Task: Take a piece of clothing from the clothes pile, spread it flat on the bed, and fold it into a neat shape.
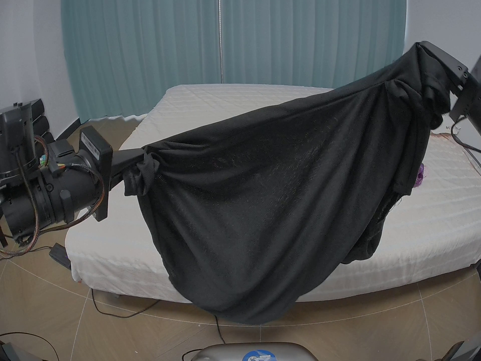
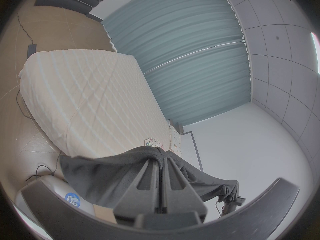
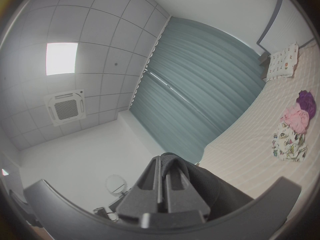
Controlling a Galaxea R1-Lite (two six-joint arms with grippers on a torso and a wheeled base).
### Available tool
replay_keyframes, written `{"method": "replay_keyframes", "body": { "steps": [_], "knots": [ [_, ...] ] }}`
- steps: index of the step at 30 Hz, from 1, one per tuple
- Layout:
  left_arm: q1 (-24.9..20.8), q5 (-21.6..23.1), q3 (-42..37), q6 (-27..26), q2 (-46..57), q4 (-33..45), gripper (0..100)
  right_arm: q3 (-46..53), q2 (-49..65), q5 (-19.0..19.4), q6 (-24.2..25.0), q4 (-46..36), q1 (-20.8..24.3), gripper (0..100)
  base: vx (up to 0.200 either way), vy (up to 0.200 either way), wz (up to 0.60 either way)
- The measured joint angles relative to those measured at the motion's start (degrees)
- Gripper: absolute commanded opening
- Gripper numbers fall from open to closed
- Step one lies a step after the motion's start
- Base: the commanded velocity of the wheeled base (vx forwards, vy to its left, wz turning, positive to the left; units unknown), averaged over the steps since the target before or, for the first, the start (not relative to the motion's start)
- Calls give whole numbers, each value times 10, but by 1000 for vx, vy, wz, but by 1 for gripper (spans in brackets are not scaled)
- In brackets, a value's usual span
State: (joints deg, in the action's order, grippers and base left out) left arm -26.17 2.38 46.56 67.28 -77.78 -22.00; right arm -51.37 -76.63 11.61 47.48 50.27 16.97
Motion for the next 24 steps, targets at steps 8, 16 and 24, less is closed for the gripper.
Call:
{"method": "replay_keyframes", "body": {
  "steps": [8,16,24],
  "knots": [
    [21,-3,68,2,-94,2,0,-103,-128,2,-13,-17,-53,0,200,0,0],
    [48,1,120,4,-190,-6,0,-127,-232,-12,-36,30,-59,0,200,0,0],
    [68,30,177,3,-285,-18,0,-121,-307,-32,-38,69,-58,0,125,0,0]
  ]
}}
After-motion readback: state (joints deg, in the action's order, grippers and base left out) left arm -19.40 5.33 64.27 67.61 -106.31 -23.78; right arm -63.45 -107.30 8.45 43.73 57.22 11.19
